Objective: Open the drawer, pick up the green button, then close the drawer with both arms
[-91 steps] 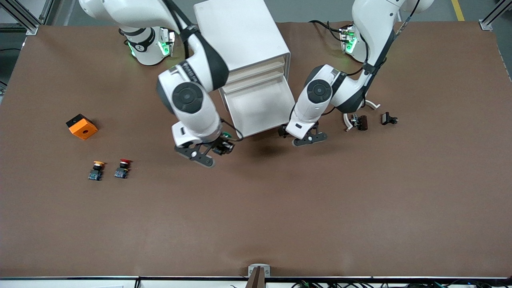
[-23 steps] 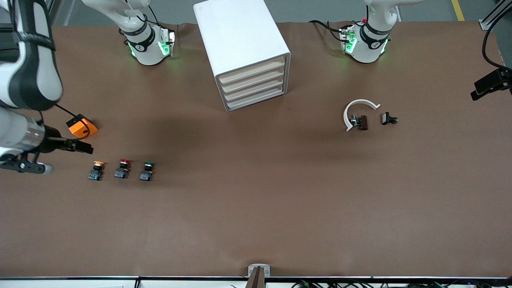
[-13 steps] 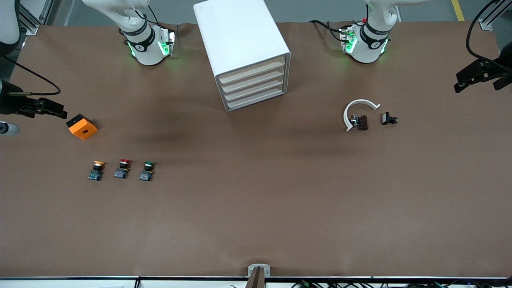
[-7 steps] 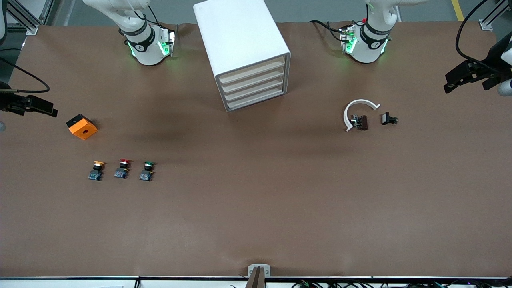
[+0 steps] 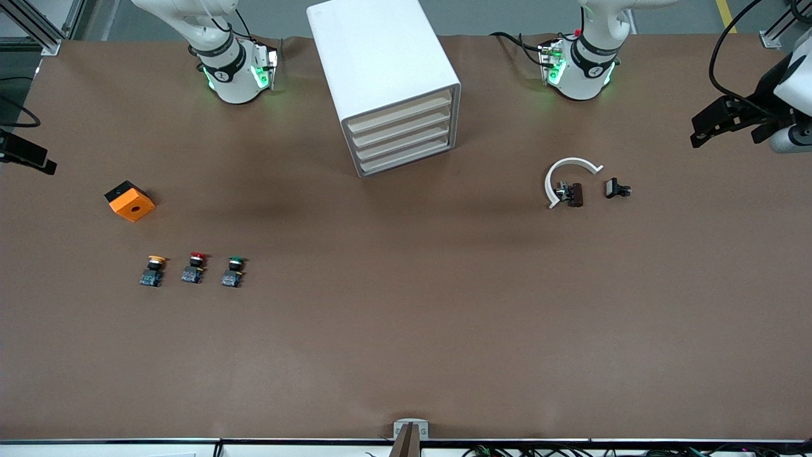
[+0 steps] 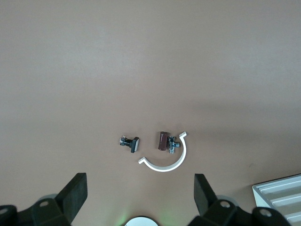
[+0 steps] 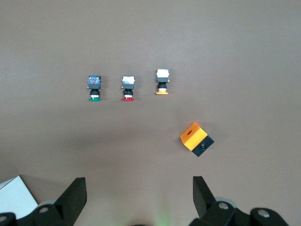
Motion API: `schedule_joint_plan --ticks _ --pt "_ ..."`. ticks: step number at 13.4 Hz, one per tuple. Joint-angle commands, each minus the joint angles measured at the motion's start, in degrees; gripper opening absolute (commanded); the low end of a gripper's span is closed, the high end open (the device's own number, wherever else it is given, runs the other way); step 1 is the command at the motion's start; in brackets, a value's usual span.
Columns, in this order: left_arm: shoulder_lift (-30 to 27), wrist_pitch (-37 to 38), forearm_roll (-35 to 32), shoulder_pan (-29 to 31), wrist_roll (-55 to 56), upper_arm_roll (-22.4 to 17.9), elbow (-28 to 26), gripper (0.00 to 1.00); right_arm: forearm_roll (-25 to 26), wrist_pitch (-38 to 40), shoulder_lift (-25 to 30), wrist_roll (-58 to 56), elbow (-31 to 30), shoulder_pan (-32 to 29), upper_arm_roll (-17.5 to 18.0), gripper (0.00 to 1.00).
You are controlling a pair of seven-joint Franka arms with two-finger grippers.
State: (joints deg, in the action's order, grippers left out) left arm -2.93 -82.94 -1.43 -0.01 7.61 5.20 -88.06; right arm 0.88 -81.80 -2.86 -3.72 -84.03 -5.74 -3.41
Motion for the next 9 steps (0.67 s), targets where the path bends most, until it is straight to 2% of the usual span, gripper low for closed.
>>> schedule_joint_plan --ticks 1,5,9 --pt "-1.2 0.1 0.8 0.8 0.9 0.7 -1.0 1.0 -0.6 1.9 0.1 0.0 1.4 -1.0 0.9 1.0" --pt "-1.2 0.1 0.8 4.3 1.6 4.5 -1.0 1.0 -0.7 2.7 3.7 -0.7 -0.9 -1.1 0.9 1.0" --pt "-1.3 -0.4 0.8 4.8 1.6 5.1 -2.1 1.0 -0.7 2.9 7.7 -0.8 -4.5 -0.1 1.2 1.0"
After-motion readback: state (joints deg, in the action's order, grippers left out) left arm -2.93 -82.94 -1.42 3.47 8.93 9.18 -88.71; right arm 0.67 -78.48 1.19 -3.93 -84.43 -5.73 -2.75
